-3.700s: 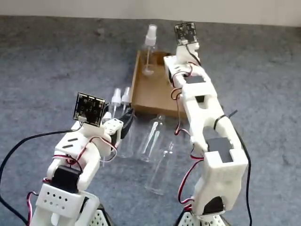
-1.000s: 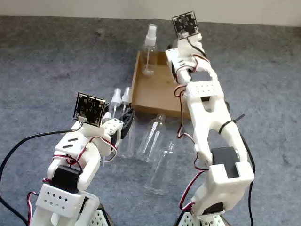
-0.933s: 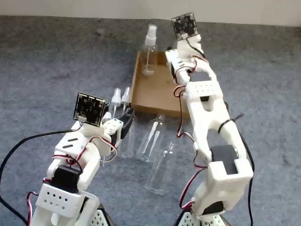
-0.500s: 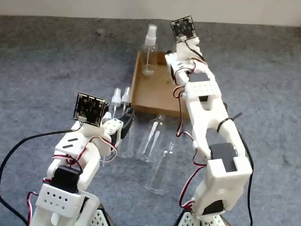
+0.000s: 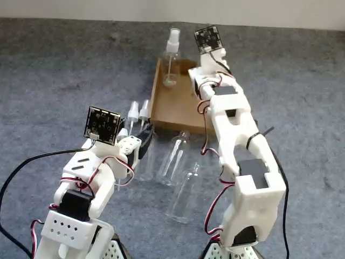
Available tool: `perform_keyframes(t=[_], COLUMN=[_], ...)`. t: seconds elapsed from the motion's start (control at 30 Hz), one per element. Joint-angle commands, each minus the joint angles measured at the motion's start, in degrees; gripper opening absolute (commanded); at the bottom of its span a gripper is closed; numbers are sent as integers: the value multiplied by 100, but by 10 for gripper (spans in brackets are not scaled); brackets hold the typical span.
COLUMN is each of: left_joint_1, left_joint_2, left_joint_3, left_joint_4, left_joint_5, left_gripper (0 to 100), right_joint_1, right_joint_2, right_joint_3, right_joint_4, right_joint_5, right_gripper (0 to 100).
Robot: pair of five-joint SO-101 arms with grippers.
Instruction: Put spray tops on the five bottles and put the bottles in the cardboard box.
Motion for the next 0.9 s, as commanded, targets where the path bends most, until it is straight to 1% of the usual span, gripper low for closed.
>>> perform_keyframes(t=[0.0, 0.07, 0.2, 0.27, 0.73, 0.87], left_joint_1=[-31, -31, -31, -31, -31, -31], left_joint_2=[-57, -57, -57, -57, -57, -57], left_joint_3=[-22, -22, -22, -22, -22, -22], left_joint_4=[-105, -105, -105, -105, -105, -114], left_joint_5=[-26, -26, -26, -26, -26, -35], left_gripper=[181, 181, 181, 181, 181, 181], right_joint_1=[48, 40, 22, 22, -110, -110], right_joint_2=[-110, -110, -101, -119, -154, -189], right_joint_3=[-330, -303, -303, -303, -330, -470], right_joint_4=[-119, -119, -92, -84, -66, 347], right_joint_5=[35, 35, 35, 35, 44, 44], right_gripper=[133, 157, 246, 270, 278, 279])
